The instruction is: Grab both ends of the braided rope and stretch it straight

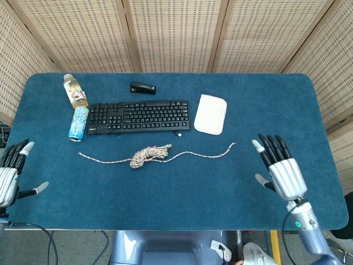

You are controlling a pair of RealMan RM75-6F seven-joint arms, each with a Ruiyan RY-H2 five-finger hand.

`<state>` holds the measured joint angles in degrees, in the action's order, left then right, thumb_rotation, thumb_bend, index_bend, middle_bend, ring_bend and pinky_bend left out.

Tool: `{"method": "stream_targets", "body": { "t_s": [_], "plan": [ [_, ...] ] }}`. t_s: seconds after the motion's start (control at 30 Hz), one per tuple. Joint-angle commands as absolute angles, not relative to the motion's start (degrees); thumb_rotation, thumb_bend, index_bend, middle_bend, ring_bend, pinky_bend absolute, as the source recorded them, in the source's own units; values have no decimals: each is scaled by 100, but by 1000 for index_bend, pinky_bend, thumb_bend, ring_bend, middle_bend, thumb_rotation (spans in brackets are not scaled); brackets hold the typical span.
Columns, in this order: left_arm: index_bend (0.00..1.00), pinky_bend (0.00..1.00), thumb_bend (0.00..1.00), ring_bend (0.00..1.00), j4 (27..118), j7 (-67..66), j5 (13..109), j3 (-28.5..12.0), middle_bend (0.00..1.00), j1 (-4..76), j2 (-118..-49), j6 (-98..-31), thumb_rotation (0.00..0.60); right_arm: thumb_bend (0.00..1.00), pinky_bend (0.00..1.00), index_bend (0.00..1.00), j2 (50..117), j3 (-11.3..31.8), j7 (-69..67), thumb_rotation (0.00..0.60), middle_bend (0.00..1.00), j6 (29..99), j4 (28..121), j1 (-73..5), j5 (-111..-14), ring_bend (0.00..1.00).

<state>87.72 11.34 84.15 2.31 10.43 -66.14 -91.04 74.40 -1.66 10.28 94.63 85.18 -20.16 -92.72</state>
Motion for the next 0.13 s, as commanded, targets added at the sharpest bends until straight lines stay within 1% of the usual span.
{"method": "stream_targets", "body": {
  "t_s": [0.03,0.13],
  "plan": [
    [0,0,0,0,9242,733,8346,260,0,706,-6333,-9335,600,0,0,0,7325,-295,1119,600,0,9643,8580,-1788,-9436,0],
    [0,0,0,0,9323,698,8470,264,0,573,-6304,-9475,600,0,0,0,7264,-303,1256,600,0,9671,8669,-1645,-9476,0]
  ]
}}
